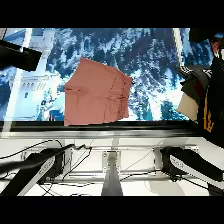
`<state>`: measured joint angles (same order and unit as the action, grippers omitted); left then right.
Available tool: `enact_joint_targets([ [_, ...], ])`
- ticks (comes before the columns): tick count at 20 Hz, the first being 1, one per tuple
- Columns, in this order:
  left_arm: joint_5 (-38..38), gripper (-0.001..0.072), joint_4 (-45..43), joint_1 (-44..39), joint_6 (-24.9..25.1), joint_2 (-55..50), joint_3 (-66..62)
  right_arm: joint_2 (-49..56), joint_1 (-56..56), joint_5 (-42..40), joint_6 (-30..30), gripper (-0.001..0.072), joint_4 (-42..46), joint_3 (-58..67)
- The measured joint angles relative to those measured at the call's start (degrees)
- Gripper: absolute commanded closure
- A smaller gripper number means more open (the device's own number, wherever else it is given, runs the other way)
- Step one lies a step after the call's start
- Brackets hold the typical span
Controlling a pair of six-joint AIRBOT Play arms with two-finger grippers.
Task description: Fold the clothes and pants, and hang the long-sleeved shirts on hangers.
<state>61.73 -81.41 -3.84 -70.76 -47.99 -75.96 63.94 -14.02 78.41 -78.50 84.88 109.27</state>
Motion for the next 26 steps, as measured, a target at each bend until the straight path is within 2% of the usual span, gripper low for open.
enact_joint_targets([
  [15, 0.0, 0.0013, 0.0, 0.0, 0.0, 0.0, 0.0, 0.1, 0.0, -0.2, 0.2, 0.0697, 0.0, 0.0],
  [18, 0.0, 0.0013, 0.7, 0.0, 0.0, 0.0, 0.0, 1.3, 1.8, 0.9, 1.0, 0.0698, 3.5, -0.4],
  [21, 0.7, 0.0013, 1.5, 0.0, 0.0, 0.0, 0.0, 3.3, 8.1, 6.3, 1.4, 0.0698, 5.3, -5.7],
  [24, 1.8, 0.0013, 1.8, 0.0, 0.0, -0.1, 0.0, 4.3, 16.1, 9.8, 1.9, 0.0697, -0.7, -18.8],
  [25, 2.1, 0.0013, 2.0, 0.0, 0.0, -0.2, 0.0, 4.5, 18.4, 10.4, 2.6, 0.0587, -4.4, -24.9],
  [26, 2.3, 0.0013, 2.3, 0.0, 0.0, -0.2, 0.0, 4.7, 20.2, 10.2, 3.0, 0.0336, -8.8, -30.8],
])
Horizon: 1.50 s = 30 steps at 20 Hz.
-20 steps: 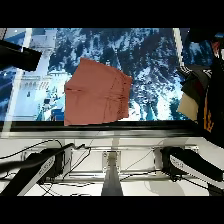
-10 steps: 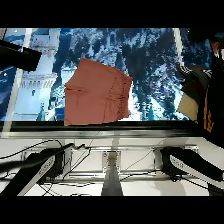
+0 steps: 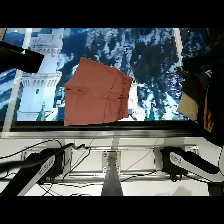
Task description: Fold the clothes and pants, and hang the long-sleeved shirts on hangers.
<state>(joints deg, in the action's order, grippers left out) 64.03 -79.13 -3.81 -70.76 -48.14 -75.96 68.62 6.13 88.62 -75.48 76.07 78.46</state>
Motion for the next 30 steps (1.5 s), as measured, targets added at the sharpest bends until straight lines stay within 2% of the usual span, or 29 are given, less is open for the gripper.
enact_joint_targets([
  [1, 0.2, 0.0013, 0.6, 0.0, 0.0, -0.1, 0.0, 0.1, 1.3, -0.9, 0.5, 0.0140, -4.7, -6.7],
  [3, 0.3, 0.0014, 2.6, 0.0, 0.0, -0.1, 0.0, 0.2, 2.1, -5.6, 1.0, 0.0142, -14.2, -19.1],
  [4, 0.0, 0.0057, 3.3, 0.0, 0.0, -0.3, 0.0, 0.2, 1.7, -8.9, 1.2, 0.0142, -18.4, -24.6],
  [6, -1.7, 0.0450, 4.1, 0.0, 0.0, -0.9, 0.0, 0.5, -0.2, -16.6, 1.4, 0.0144, -25.5, -34.1],
  [7, -2.6, 0.0559, 4.0, 0.0, 0.0, -1.4, 0.0, 1.0, -1.6, -19.8, 1.4, 0.0143, -28.4, -37.7],
  [8, -3.0, 0.0563, 3.0, 0.0, 0.0, -2.1, 0.0, 1.7, -3.2, -21.9, 1.5, 0.0142, -30.3, -40.2],
  [10, -2.6, 0.0696, 0.1, 0.2, 0.0, -3.7, 0.0, 3.9, -6.7, -25.5, 1.9, 0.0143, -33.8, -43.1],
  [15, 8.8, 0.0697, -6.9, 4.7, 0.3, -11.0, 0.9, 10.0, -14.4, -30.3, 4.8, 0.0162, -41.6, -43.8],
  [19, 15.6, 0.0682, -3.7, 15.1, 1.4, -15.5, 8.6, 12.1, -17.2, -32.5, 6.7, 0.0164, -43.5, -41.5],
  [20, 16.5, 0.0483, -1.9, 18.2, 1.8, -16.0, 11.8, 12.3, -17.5, -33.1, 6.9, 0.0163, -43.7, -41.1],
  [21, 17.0, 0.0104, -0.2, 21.3, 2.4, -16.4, 15.3, 12.6, -17.7, -33.4, 7.1, 0.0163, -43.9, -40.9],
  [22, 17.1, 0.0023, 1.1, 23.9, 3.1, -16.6, 18.7, 13.0, -17.9, -33.6, 7.3, 0.0164, -44.1, -40.6],
  [24, 16.7, 0.0024, 3.7, 28.2, 3.9, -17.0, 26.1, 14.1, -18.1, -33.8, 7.7, 0.0207, -44.5, -40.2],
  [26, 14.7, 0.0026, 5.5, 30.6, 4.6, -17.5, 32.5, 15.2, -18.2, -33.6, 8.3, 0.0206, -44.6, -39.5],
  [27, 13.9, 0.0064, 6.5, 31.3, 5.0, -17.8, 35.2, 15.6, -18.3, -33.5, 8.5, 0.0206, -44.5, -39.1],
  [28, 12.9, 0.0176, 8.1, 31.6, 5.8, -18.2, 37.7, 15.8, -18.3, -33.2, 8.7, 0.0206, -44.3, -38.6],
  [30, 10.3, 0.0196, 12.4, 31.6, 7.0, -19.3, 41.1, 16.2, -18.4, -33.0, 9.0, 0.0206, -43.5, -37.5],
])
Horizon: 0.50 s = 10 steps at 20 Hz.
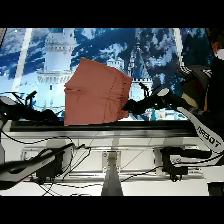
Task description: Fold the clothes and pants, and hang the long-sleeved shirts on hangers.
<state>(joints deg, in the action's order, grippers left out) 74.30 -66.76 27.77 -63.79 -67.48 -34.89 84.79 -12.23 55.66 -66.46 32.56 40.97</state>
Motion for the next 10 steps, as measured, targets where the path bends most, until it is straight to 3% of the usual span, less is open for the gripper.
enact_joint_targets([
  [5, -1.6, 0.0213, 9.2, -4.7, 1.2, -6.1, 3.1, 0.3, 0.0, 0.2, 0.2, 0.0207, 1.5, 2.0],
  [7, -1.7, 0.0458, 10.7, -7.6, 2.2, -9.3, 3.6, 0.3, 0.0, 1.1, 0.2, 0.0212, 1.9, 2.3],
  [8, -1.8, 0.0536, 10.7, -8.8, 2.7, -10.6, 3.7, 0.3, 0.0, 1.8, 0.0, 0.0228, 2.2, 2.3],
  [10, -0.8, 0.0556, 10.9, -10.7, 3.9, -12.9, 3.8, 0.4, 0.0, 2.7, -1.0, 0.0229, 3.1, 2.4],
])
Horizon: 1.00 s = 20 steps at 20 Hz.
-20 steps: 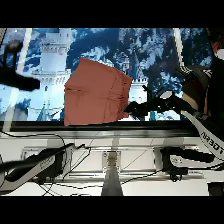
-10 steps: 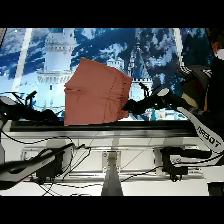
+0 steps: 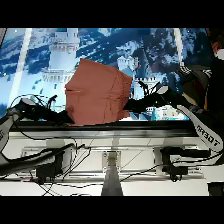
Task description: Fold the clothes and pants, and hang the long-sleeved shirts on hangers.
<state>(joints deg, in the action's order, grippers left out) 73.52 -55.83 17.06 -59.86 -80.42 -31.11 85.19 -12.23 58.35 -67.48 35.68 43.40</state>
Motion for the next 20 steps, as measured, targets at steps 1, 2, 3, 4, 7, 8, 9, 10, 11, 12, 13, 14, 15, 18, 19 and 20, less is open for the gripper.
enact_joint_targets([
  [1, 0.8, 0.0557, 0.0, -0.6, 0.4, -0.8, 0.0, 0.1, 0.0, 0.5, -0.6, 0.0230, 0.4, 0.1],
  [2, 1.4, 0.0557, 0.0, -1.0, 0.8, -1.4, 0.1, 0.2, 0.0, 0.8, -1.0, 0.0232, 0.5, 0.1],
  [3, 1.7, 0.0557, 0.0, -1.3, 1.1, -1.7, 0.1, 0.6, -0.1, 1.5, -1.4, 0.0252, 0.7, 0.1],
  [4, 2.0, 0.0581, -0.1, -1.6, 1.4, -2.1, 0.1, 1.0, -0.3, 2.1, -1.6, 0.0314, 0.9, 0.1],
  [7, 1.9, 0.0696, -0.3, -1.9, 2.3, -2.6, 0.1, 2.3, -1.8, 2.6, -2.0, 0.0683, 2.2, 0.2],
  [8, 1.9, 0.0697, 0.1, -2.0, 2.9, -2.6, 0.1, 2.6, -2.3, 1.8, -2.0, 0.0697, 2.3, 0.3],
  [9, 2.0, 0.0697, 0.7, -2.0, 3.8, -2.7, -0.2, 2.7, -2.7, 1.4, -2.0, 0.0697, 2.2, 0.7],
  [10, 1.9, 0.0697, 1.2, -2.1, 4.7, -2.7, -0.7, 2.9, -2.8, 1.0, -1.9, 0.0697, 2.2, 1.5],
  [11, 0.6, 0.0697, 2.6, -2.1, 5.2, -2.4, -1.8, 3.0, -2.9, 0.8, -1.6, 0.0697, 2.2, 2.9],
  [12, -1.4, 0.0698, 3.8, -2.1, 5.8, -2.0, -3.4, 3.0, -3.0, 1.4, -0.9, 0.0697, 2.1, 4.7],
  [13, -2.7, 0.0698, 4.1, -2.1, 6.1, -1.3, -5.7, 2.9, -3.0, 3.0, -0.2, 0.0697, 2.1, 7.0],
  [14, -3.1, 0.0698, 4.1, -2.1, 6.3, -0.3, -8.2, 2.5, -3.1, 4.6, 0.6, 0.0697, 2.3, 9.8],
  [15, -2.3, 0.0698, 5.5, -2.1, 6.5, 1.2, -11.3, 1.9, -3.1, 5.7, 1.2, 0.0697, 2.3, 12.6],
  [18, -0.4, 0.0698, 8.3, -2.1, 6.9, 7.8, -21.9, -1.5, -3.1, 8.0, 2.3, 0.0697, 2.6, 22.2],
  [19, -0.1, 0.0698, 9.2, -2.1, 7.0, 10.5, -25.3, -3.1, -3.1, 8.3, 2.5, 0.0697, 2.5, 25.6],
  [20, 0.1, 0.0698, 9.6, -2.1, 7.1, 13.6, -28.8, -4.8, -3.1, 8.7, 2.6, 0.0697, 2.6, 28.7],
])
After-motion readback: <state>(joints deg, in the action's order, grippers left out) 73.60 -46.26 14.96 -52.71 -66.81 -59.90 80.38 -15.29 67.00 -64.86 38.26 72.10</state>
